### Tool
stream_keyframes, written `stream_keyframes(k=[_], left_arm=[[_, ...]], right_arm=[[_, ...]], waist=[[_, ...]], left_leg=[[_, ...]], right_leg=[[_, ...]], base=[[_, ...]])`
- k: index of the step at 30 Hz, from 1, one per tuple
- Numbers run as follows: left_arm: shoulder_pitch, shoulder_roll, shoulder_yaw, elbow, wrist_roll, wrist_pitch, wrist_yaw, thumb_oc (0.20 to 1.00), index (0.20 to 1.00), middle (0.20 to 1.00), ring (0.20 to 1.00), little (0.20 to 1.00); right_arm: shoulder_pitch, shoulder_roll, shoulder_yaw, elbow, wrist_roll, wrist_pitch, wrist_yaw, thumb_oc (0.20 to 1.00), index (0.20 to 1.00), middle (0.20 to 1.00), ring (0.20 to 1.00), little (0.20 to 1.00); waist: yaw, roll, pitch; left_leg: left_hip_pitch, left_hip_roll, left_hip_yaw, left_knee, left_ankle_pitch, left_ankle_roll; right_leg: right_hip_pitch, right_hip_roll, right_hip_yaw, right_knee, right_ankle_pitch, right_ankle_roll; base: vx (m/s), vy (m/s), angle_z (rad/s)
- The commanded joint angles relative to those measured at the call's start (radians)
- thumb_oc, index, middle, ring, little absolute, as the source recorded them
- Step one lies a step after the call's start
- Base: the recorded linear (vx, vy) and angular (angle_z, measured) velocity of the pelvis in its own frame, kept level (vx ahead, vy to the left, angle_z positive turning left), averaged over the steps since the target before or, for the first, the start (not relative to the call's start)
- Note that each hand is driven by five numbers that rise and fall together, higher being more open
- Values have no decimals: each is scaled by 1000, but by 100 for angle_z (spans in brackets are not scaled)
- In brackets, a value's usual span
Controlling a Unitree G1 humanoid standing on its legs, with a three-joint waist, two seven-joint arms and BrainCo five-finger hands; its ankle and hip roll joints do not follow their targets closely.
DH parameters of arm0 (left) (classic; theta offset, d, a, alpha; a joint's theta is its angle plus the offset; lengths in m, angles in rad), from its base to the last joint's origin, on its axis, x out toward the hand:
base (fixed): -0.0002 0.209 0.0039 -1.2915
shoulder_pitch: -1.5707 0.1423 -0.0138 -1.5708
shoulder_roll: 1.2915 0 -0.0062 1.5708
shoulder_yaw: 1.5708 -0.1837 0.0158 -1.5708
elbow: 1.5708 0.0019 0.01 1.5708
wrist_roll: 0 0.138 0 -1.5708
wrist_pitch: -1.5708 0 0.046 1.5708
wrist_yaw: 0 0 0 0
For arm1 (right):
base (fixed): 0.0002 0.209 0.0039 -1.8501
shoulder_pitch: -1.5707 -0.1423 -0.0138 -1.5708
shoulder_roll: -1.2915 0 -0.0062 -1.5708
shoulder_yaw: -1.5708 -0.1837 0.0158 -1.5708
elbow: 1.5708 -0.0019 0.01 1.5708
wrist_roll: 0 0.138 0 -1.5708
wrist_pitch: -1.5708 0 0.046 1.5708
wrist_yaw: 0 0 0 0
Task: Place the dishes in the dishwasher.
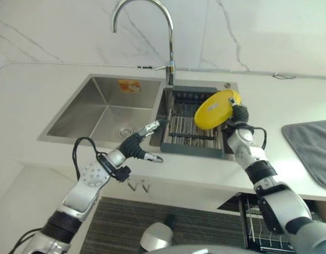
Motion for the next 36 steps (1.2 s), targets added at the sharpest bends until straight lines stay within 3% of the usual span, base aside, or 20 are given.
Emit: stream_keyframes(k=[1, 14, 27, 36], left_arm=[[21, -7, -5, 5, -5, -53, 49, 1000, 1000, 1000, 1000, 1000], [45, -59, 13, 23, 35, -52, 98, 1000, 1000, 1000, 1000, 1000], [40, -106, 27, 35, 75, -62, 172, 1000, 1000, 1000, 1000, 1000], [39, -122, 43, 24, 92, -57, 199, 1000, 1000, 1000, 1000, 1000]], right_arm=[[-22, -63, 28, -141, -84, -122, -14, 200, 200, 200, 200, 200], [107, -87, -15, -462, -56, -133, 54, 200, 200, 200, 200, 200], [351, -74, -101, -736, 176, -308, 162, 200, 200, 200, 200, 200], [481, -95, -195, -848, 224, -361, 209, 200, 200, 200, 200, 200]], waist=[[-18, 9, -66], [-97, -15, -95], [-217, -22, -121], [-302, -24, -136]], left_leg=[[61, 8, -12, 1, -86, 24], [64, 20, 66, 1, -99, 19], [62, 42, 174, 1, -114, 12], [65, 61, 247, 1, -119, 6]], right_leg=[[-60, -24, 60, 66, 54, -8], [-75, -13, 101, 29, 69, -13], [-111, 6, 188, 9, 79, -14], [-142, 24, 281, 4, 89, -14]], base=[[-60, 27, -20], [-66, 5, -13], [-84, -13, -23], [-70, -44, -41]])
